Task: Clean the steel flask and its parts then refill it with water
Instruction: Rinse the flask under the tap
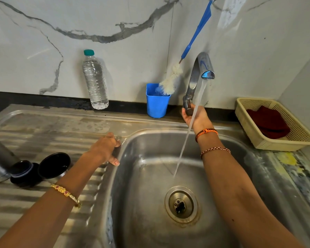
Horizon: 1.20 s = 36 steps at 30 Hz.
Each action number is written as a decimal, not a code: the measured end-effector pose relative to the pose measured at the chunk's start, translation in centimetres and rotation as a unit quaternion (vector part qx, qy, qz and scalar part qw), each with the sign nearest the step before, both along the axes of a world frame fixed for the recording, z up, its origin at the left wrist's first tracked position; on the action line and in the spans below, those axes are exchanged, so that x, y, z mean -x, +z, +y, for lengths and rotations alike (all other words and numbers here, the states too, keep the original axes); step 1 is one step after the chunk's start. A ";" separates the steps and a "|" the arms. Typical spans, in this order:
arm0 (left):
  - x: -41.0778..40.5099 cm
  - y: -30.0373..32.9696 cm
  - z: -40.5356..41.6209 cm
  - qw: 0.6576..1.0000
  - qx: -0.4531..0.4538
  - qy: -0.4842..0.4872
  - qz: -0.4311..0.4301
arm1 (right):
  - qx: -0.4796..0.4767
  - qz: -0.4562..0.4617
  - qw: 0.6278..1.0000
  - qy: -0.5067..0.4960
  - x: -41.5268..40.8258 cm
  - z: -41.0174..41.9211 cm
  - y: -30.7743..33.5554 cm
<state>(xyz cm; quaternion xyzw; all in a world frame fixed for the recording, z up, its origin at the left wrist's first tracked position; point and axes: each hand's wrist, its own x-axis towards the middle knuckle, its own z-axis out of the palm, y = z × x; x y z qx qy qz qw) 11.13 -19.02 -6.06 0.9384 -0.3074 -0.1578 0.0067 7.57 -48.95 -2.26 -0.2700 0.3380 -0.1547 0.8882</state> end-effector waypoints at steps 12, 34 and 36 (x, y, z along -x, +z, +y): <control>-0.1 0.0 -0.1 1.000 0.019 -0.004 0.005 | -0.043 -0.001 0.999 -0.007 0.7 0.4 0.9; 10.0 4.1 14.1 0.577 0.569 0.106 -0.576 | 0.737 -0.294 0.595 -0.128 12.8 22.8 5.5; 8.8 4.3 18.0 0.556 0.622 0.222 -0.505 | 0.708 -0.283 0.646 -0.026 10.4 27.7 6.7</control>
